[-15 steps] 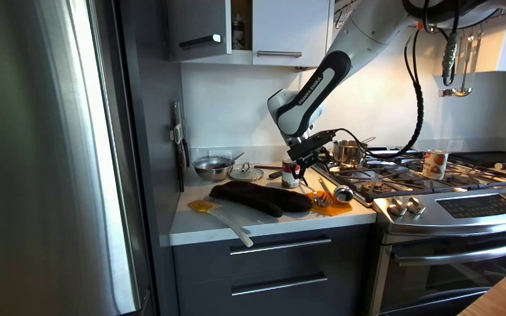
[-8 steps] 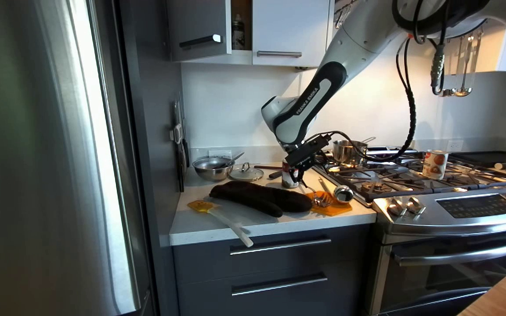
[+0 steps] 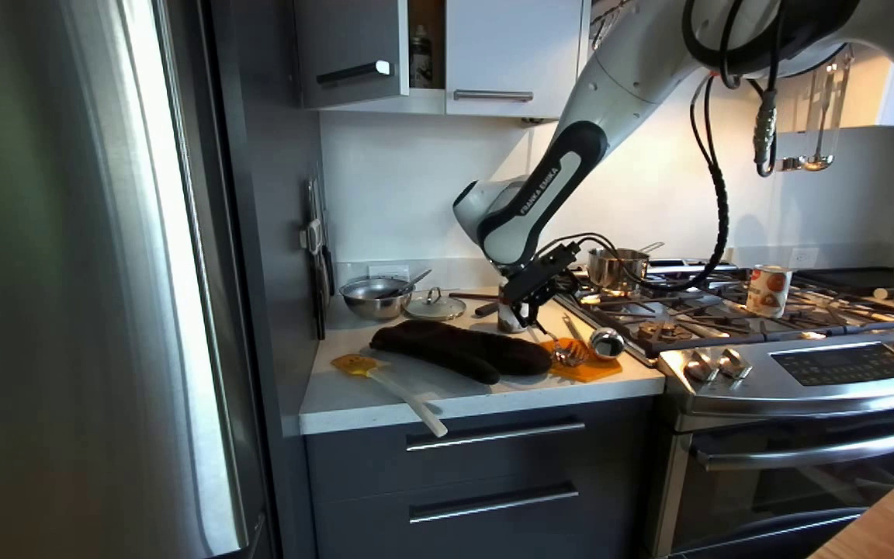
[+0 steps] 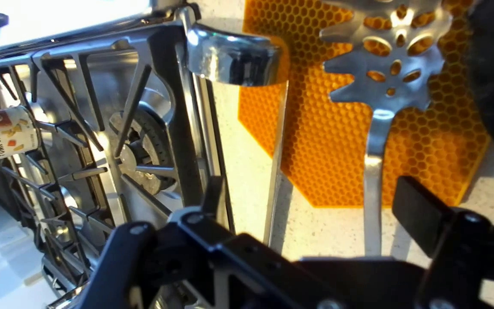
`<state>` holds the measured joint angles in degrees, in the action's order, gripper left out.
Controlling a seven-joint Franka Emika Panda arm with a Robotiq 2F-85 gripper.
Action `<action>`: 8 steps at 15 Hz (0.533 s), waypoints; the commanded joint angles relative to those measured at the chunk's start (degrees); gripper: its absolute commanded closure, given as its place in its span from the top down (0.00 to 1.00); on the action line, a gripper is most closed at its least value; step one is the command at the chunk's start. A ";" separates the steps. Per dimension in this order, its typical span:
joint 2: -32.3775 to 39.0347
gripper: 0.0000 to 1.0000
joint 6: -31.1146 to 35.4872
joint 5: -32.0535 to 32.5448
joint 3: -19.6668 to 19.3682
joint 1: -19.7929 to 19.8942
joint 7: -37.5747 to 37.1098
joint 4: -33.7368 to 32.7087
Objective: Put the metal kitchen on the wall hook
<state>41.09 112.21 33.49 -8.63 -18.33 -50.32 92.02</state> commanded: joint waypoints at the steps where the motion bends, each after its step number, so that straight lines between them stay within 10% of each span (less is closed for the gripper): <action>1: 4.32 1.00 -3.89 3.55 -0.28 -1.66 -3.04 -3.89; 8: 10.01 1.00 -11.01 7.30 0.07 -2.39 -4.29 -10.09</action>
<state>47.81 104.99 38.84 -8.61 -20.40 -53.78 85.77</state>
